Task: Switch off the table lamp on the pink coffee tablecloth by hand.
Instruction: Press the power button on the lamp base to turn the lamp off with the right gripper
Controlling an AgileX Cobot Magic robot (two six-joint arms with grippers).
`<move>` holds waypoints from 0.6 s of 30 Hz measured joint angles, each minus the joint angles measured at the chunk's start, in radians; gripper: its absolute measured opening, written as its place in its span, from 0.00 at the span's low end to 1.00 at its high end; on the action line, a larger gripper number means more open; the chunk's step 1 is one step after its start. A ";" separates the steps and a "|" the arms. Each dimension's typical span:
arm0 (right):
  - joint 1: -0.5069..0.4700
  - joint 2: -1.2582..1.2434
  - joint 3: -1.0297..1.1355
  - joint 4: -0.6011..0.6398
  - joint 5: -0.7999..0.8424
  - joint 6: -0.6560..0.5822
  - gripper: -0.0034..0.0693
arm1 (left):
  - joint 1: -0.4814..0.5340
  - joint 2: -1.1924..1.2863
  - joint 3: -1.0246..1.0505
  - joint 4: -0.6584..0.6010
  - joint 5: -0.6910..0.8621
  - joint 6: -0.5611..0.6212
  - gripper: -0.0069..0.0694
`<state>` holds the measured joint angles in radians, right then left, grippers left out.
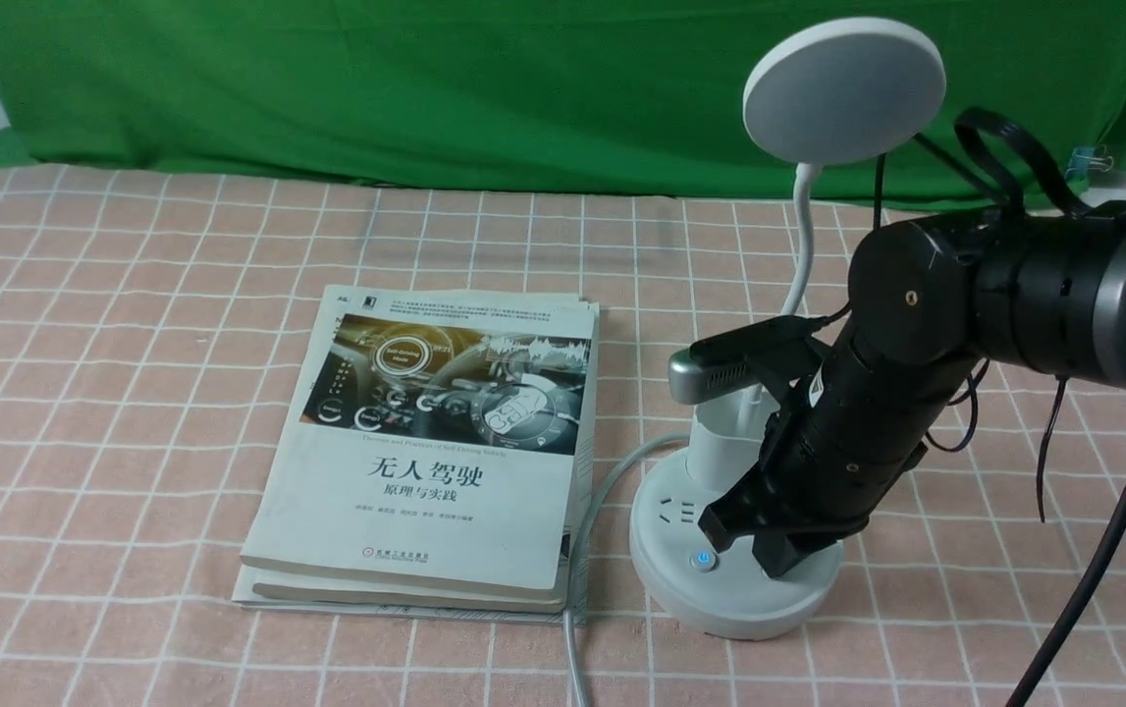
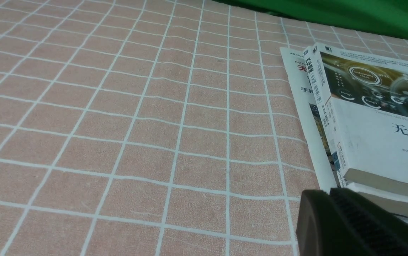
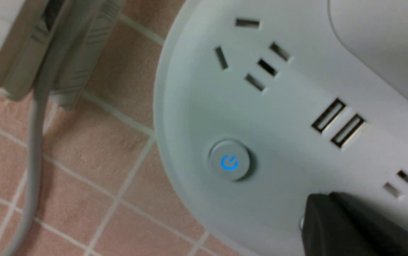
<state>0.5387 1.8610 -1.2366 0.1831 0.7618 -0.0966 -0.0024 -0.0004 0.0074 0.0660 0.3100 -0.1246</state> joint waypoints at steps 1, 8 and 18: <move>0.000 -0.005 0.001 0.000 0.000 0.000 0.10 | 0.000 0.000 0.000 0.000 0.000 0.000 0.10; 0.016 -0.069 0.007 0.000 0.009 0.000 0.10 | 0.000 0.000 0.000 0.000 0.000 0.000 0.10; 0.021 -0.046 0.007 -0.001 0.007 -0.001 0.10 | 0.000 0.000 0.000 0.000 0.000 0.000 0.10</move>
<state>0.5600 1.8147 -1.2295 0.1822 0.7688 -0.0976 -0.0024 -0.0004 0.0074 0.0660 0.3100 -0.1246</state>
